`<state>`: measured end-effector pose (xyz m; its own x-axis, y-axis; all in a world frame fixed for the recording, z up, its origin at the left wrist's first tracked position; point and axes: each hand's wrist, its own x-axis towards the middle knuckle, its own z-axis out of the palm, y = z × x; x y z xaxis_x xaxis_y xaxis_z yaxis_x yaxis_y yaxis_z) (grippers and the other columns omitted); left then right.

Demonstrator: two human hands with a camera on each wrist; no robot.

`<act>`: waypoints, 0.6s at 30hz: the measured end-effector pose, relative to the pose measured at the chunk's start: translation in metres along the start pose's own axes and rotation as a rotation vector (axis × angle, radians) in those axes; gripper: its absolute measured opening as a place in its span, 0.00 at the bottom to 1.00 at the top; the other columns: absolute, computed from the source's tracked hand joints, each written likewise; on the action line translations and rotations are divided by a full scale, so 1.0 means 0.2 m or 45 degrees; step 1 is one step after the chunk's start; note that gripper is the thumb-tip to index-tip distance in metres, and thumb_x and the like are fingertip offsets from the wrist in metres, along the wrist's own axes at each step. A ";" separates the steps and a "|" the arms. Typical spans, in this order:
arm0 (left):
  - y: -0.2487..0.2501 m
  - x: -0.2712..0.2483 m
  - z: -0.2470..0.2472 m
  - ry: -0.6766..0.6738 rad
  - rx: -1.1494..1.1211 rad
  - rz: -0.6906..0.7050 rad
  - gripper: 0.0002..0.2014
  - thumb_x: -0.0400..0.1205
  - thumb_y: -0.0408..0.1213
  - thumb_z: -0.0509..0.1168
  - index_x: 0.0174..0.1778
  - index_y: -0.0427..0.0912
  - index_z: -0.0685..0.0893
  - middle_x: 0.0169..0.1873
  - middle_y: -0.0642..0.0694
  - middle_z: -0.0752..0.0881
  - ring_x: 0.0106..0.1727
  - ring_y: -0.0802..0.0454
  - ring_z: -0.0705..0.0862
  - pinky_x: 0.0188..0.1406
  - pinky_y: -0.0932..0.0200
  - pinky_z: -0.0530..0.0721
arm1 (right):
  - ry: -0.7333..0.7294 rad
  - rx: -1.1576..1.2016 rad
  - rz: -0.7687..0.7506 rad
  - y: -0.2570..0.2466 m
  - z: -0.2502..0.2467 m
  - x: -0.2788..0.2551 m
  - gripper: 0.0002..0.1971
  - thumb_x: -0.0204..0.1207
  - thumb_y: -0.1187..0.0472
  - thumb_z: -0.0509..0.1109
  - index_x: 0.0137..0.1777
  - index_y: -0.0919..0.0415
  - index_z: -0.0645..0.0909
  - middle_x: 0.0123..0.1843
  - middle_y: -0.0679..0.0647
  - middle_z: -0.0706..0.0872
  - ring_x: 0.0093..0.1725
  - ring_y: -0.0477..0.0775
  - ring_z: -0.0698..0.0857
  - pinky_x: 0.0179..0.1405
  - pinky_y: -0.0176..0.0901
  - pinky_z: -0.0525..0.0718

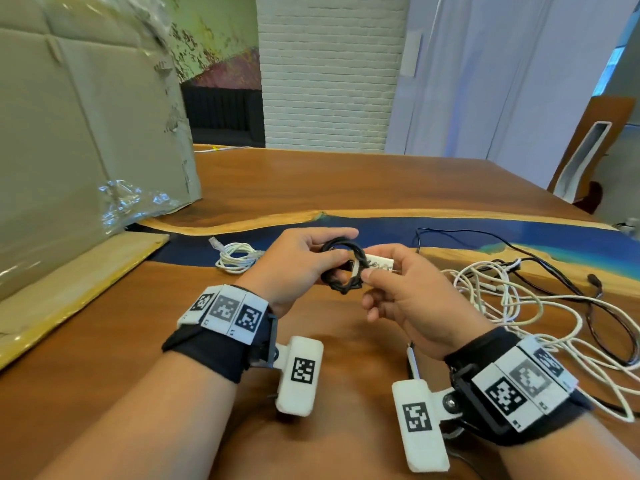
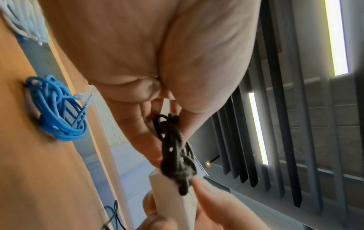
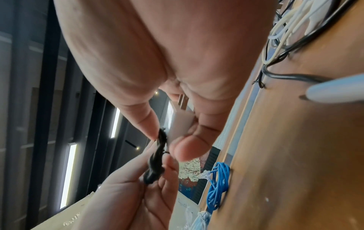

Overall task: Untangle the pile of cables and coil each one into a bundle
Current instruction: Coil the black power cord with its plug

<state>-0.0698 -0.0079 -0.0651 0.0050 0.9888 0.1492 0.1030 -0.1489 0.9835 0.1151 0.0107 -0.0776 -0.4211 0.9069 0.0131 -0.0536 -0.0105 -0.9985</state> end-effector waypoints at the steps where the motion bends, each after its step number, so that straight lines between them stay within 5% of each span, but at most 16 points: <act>1: 0.00 0.00 -0.03 0.009 0.005 -0.028 0.15 0.87 0.27 0.66 0.65 0.46 0.90 0.39 0.46 0.92 0.34 0.50 0.85 0.41 0.60 0.88 | -0.001 -0.037 0.012 0.01 0.01 0.00 0.16 0.84 0.69 0.70 0.69 0.58 0.76 0.58 0.69 0.84 0.39 0.58 0.89 0.36 0.52 0.88; 6: 0.03 0.01 -0.24 0.024 0.327 -0.206 0.14 0.87 0.27 0.65 0.60 0.45 0.92 0.48 0.48 0.92 0.34 0.52 0.88 0.39 0.58 0.88 | 0.077 -0.117 -0.015 0.00 0.00 0.00 0.19 0.83 0.66 0.72 0.71 0.53 0.76 0.61 0.62 0.87 0.54 0.62 0.94 0.56 0.64 0.92; 9: 0.04 0.02 -0.41 0.070 0.595 -0.333 0.14 0.87 0.28 0.66 0.62 0.44 0.92 0.41 0.48 0.92 0.33 0.55 0.89 0.43 0.53 0.92 | 0.075 -0.125 -0.014 -0.02 0.00 0.00 0.17 0.84 0.63 0.72 0.70 0.51 0.77 0.64 0.60 0.86 0.54 0.59 0.94 0.55 0.64 0.92; 11: 0.02 0.01 -0.50 0.078 0.771 -0.406 0.12 0.86 0.32 0.67 0.62 0.47 0.92 0.46 0.47 0.92 0.41 0.51 0.91 0.47 0.50 0.93 | 0.068 -0.127 -0.012 -0.03 -0.01 -0.01 0.17 0.84 0.63 0.72 0.70 0.51 0.78 0.64 0.60 0.86 0.53 0.60 0.94 0.52 0.64 0.92; 13: -0.01 0.00 -0.55 0.093 0.829 -0.422 0.11 0.86 0.39 0.69 0.62 0.48 0.92 0.53 0.50 0.91 0.45 0.52 0.90 0.38 0.59 0.92 | 0.067 -0.125 -0.017 -0.03 0.00 -0.02 0.16 0.84 0.62 0.72 0.69 0.51 0.79 0.65 0.61 0.86 0.51 0.61 0.95 0.48 0.62 0.91; 15: -0.02 -0.01 -0.56 0.091 0.908 -0.398 0.12 0.87 0.48 0.68 0.59 0.49 0.93 0.53 0.51 0.91 0.37 0.58 0.89 0.31 0.65 0.85 | 0.065 -0.132 -0.022 -0.04 -0.01 -0.02 0.15 0.83 0.62 0.72 0.68 0.52 0.80 0.64 0.61 0.86 0.50 0.62 0.95 0.44 0.60 0.90; 18: -0.05 0.01 -0.53 0.064 1.182 -0.362 0.17 0.89 0.54 0.62 0.62 0.51 0.91 0.65 0.57 0.88 0.45 0.57 0.88 0.46 0.58 0.84 | 0.052 -0.159 -0.025 -0.04 0.00 -0.02 0.16 0.83 0.61 0.73 0.69 0.51 0.80 0.64 0.59 0.87 0.49 0.62 0.95 0.44 0.60 0.91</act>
<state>-0.1765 -0.0061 -0.0635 -0.1814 0.9818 -0.0565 0.8374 0.1843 0.5146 0.1184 0.0068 -0.0699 -0.3836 0.9229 0.0330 0.0527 0.0575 -0.9970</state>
